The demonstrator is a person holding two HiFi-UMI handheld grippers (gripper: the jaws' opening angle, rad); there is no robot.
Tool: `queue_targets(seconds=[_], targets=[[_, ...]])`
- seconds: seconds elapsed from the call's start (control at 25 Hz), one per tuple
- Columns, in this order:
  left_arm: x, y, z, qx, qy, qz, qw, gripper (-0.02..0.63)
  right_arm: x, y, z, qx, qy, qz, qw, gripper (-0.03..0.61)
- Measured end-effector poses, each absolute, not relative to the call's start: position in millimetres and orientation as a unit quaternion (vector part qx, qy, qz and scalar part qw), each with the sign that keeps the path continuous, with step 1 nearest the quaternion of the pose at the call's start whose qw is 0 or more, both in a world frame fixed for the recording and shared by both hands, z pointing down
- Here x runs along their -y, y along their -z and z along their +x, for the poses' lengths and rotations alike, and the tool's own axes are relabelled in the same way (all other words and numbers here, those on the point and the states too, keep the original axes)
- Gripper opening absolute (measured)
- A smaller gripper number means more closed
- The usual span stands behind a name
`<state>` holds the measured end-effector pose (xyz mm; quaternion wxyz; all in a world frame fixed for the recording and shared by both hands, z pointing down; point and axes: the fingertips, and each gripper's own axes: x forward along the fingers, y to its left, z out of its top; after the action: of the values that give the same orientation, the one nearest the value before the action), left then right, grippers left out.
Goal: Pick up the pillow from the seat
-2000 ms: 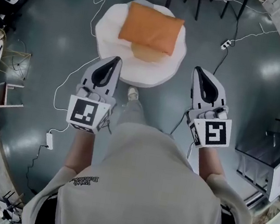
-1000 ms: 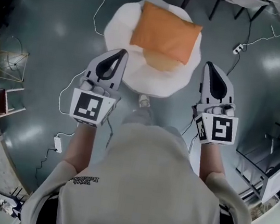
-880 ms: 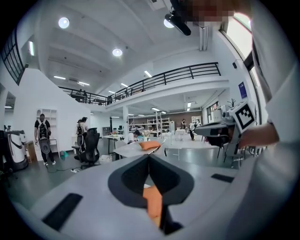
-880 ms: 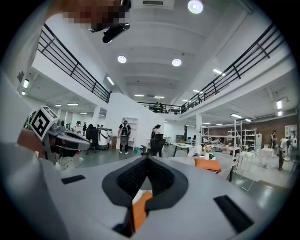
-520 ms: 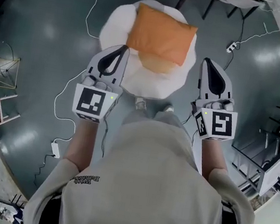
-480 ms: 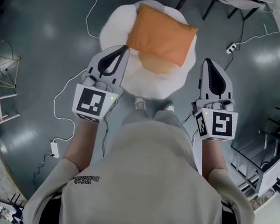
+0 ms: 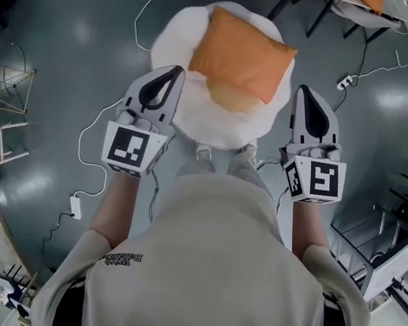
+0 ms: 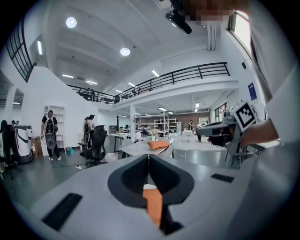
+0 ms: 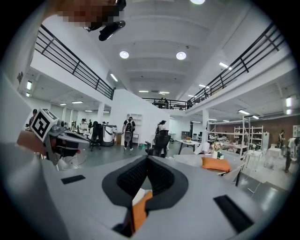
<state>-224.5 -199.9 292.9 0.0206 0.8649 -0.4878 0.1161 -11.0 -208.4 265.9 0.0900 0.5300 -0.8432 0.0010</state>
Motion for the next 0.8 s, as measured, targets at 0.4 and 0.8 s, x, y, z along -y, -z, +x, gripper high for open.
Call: queue_targets(seconds=[0.4,0.8], targets=[[236,-309,-187,0.501,-0.17,0.849,0.016,0.011,252,-296,40,0.852,-0.039,0.515,0.085,0.009],[282,-351,-167,0.503,-0.201,0.84,0.02,0.011,291,-353,77,0.843,-0.064,0.513,0.149,0.011]])
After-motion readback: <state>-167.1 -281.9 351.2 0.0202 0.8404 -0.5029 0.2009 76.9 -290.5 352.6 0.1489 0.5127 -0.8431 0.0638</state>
